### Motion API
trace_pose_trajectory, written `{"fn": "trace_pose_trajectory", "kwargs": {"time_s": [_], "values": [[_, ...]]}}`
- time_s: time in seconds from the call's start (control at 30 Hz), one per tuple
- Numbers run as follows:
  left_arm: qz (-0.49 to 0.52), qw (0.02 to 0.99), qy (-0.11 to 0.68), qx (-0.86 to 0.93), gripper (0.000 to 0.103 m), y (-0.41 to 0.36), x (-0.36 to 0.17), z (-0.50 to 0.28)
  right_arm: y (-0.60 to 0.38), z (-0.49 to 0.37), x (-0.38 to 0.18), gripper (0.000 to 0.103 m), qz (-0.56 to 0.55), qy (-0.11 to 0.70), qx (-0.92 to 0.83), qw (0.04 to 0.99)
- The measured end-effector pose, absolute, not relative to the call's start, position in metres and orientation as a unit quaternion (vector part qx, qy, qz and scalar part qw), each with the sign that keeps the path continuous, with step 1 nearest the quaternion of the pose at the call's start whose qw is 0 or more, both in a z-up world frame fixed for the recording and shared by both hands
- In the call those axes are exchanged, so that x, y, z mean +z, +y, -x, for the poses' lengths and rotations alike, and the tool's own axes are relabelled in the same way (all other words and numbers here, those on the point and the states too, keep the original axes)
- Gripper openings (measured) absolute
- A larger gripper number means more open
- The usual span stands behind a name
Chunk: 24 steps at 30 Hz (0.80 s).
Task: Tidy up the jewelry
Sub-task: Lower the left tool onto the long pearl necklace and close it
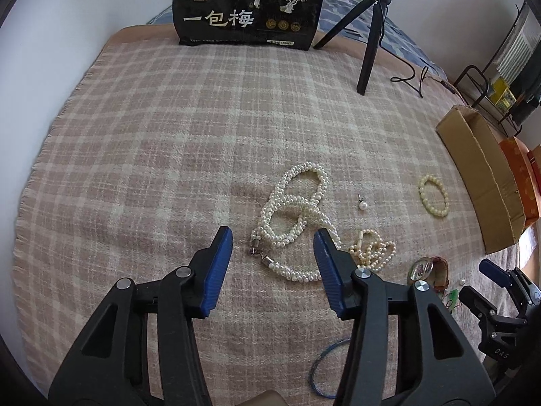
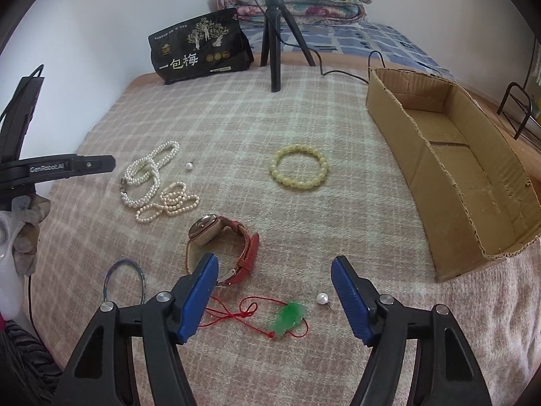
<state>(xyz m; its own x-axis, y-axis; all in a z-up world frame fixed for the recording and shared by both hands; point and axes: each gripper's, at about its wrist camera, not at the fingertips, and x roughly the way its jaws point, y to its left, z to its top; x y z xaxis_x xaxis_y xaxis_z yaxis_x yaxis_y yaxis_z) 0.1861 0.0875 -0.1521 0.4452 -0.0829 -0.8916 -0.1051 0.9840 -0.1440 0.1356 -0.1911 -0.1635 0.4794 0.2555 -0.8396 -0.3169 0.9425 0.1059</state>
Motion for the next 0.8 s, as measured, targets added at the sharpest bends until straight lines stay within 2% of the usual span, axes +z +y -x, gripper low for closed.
{"fn": "trace_pose_trajectory", "kwargs": {"time_s": [0.6,0.8], "values": [[0.066,0.835,0.546,0.010,0.050,0.085,-0.188,-0.218,-0.189,-0.150,-0.177,0.072,0.022,0.498,0.165,0.851],[0.067,0.834,0.547,0.013,0.034,0.090,-0.191,-0.221,-0.185,-0.152,-0.181,0.072,0.025,0.501,0.167,0.849]]}}
